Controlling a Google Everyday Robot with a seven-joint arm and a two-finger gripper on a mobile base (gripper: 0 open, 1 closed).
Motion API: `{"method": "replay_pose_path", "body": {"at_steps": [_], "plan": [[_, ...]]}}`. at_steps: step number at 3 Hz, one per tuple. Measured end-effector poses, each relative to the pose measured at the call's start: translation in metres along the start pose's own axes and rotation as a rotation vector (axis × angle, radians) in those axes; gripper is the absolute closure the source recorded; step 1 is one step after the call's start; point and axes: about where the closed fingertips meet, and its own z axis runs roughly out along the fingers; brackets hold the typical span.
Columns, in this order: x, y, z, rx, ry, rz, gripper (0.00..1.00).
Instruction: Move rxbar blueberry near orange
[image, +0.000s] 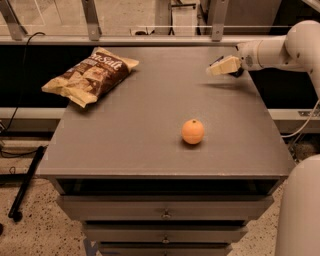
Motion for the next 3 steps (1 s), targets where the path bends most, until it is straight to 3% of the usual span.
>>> {"method": "replay_pose_path", "body": {"at_steps": [2, 3], "plan": [[0.026, -0.013, -0.004, 0.02, 0.063, 0.015, 0.0], [0.036, -0.016, -0.005, 0.021, 0.081, 0.026, 0.19]]}}
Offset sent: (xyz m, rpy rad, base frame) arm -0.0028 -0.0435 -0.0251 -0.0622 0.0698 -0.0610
